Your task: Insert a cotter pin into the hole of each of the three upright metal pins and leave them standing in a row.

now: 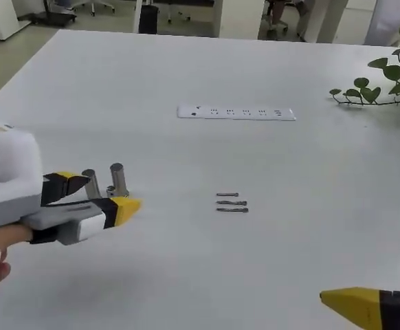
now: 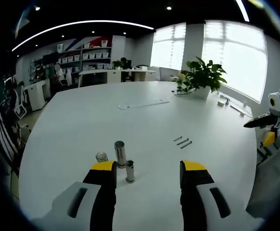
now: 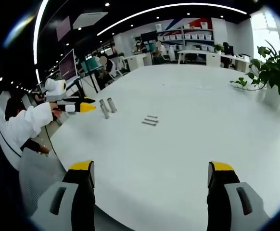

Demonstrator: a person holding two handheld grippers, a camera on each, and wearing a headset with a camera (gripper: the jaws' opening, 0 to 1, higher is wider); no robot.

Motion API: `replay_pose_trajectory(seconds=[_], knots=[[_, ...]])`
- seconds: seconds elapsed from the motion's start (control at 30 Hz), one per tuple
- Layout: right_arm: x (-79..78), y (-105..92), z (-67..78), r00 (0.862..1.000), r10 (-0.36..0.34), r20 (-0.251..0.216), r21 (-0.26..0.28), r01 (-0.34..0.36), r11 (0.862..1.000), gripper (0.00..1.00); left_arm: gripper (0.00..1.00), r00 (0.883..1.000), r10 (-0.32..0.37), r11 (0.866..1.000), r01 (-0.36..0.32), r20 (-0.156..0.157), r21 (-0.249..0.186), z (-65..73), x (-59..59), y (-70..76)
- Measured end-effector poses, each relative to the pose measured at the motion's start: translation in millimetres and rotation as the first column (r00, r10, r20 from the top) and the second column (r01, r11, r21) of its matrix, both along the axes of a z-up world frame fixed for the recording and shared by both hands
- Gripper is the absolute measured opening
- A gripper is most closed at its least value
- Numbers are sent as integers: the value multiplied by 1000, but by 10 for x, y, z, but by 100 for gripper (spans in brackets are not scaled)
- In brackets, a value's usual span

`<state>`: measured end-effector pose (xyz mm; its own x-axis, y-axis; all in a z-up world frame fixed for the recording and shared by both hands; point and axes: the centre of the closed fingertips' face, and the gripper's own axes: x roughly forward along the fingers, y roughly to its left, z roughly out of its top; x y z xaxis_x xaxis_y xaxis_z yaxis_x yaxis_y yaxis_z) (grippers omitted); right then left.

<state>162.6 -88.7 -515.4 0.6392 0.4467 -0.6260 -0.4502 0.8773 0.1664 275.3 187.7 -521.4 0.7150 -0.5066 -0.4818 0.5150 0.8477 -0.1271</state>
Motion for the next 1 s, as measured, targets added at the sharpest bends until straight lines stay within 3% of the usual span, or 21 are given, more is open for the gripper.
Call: replay_pose_trajectory(seconds=[0.3,0.4,0.5,0.77,1.0], knots=[[-19,-53,4,1000,-19,-2,7,19,1000,96,36,994,92,996,-92,-65,4,-180,100,27],[-30,-68,-7,1000,-28,-2,11,28,1000,96,28,992,117,992,-114,-52,45,-216,127,65],[-45,-67,-31,1000,-30,-8,14,30,999,96,27,989,129,991,-126,-72,41,-260,140,52],[-49,-43,-72,1000,-25,-16,17,25,1000,96,16,981,182,977,-175,-59,119,-340,206,116],[-52,-29,-120,999,-28,-26,26,28,999,95,12,978,198,975,-189,-67,118,-387,240,94]])
